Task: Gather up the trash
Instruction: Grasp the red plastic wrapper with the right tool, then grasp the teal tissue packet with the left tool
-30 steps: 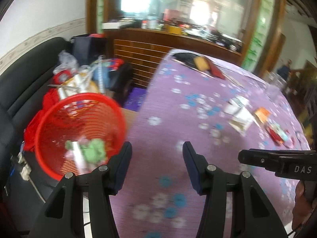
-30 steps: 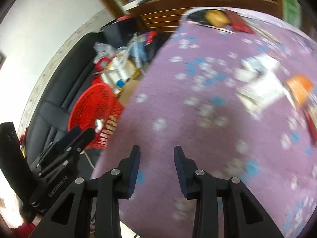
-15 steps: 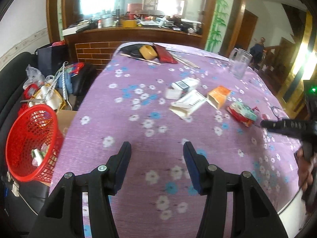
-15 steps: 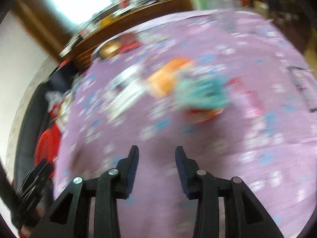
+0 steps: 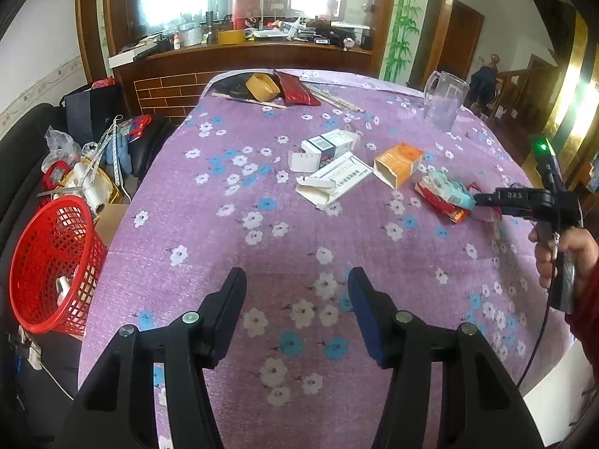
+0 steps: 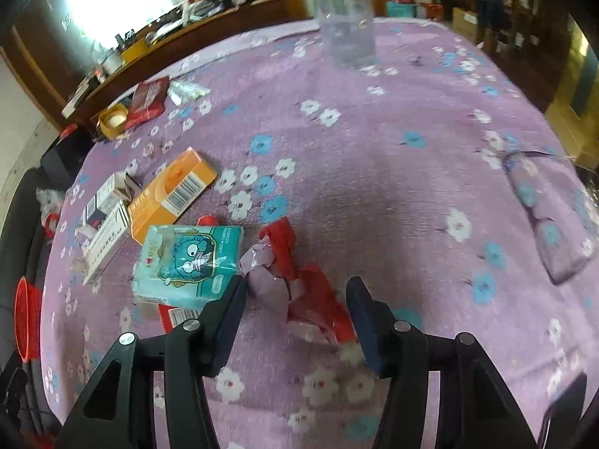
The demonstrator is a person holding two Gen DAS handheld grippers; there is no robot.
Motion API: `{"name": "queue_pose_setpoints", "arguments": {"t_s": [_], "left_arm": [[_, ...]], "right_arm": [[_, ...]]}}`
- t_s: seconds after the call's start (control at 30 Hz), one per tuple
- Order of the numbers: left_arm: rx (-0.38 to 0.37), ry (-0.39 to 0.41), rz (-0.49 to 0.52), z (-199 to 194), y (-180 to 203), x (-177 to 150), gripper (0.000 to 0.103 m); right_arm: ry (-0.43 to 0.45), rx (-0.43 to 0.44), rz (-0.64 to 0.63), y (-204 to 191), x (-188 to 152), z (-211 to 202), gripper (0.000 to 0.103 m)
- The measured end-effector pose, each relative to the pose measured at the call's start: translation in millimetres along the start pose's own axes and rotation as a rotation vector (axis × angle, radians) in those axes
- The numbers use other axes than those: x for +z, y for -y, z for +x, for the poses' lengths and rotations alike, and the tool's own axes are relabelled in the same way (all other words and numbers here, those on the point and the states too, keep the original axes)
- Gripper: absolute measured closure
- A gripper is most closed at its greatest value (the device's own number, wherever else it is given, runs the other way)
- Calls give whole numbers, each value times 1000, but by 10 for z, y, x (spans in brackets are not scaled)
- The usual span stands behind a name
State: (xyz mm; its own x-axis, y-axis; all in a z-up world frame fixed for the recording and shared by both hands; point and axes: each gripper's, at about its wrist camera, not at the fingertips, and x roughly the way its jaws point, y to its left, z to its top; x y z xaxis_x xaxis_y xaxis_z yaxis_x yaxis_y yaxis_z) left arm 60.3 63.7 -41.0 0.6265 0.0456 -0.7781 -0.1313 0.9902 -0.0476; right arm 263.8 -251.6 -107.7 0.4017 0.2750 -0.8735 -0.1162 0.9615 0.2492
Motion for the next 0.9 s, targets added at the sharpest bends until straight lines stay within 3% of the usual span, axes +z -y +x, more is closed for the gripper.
{"name": "queue_pose_setpoints", "arguments": {"t_s": [0.23,0.47,0.53,0.6,0.77,0.9], "left_arm": [[13,2,-14,14,-8,51,48],[-11,2,-20,87,34,141,48],[-35,-6,-27,131,74,181,48],[-57,-13,-30,169,133,221,48],[-139,-31,-15,295,447,389,47],[-178,-48,17,429,786,480,30]], "right_arm": [[-43,70,-37,-251,-2,85,74],[-140,293,-181,-996,-456,-26,78],[-167,402,-201,-1199,-658,-148,78],[-166,433,-204,-1258,-775,-259,78],[-108,377,-159,-1021,-840,-526,78],[-57,315,-84,-619,-809,-724,78]]}}
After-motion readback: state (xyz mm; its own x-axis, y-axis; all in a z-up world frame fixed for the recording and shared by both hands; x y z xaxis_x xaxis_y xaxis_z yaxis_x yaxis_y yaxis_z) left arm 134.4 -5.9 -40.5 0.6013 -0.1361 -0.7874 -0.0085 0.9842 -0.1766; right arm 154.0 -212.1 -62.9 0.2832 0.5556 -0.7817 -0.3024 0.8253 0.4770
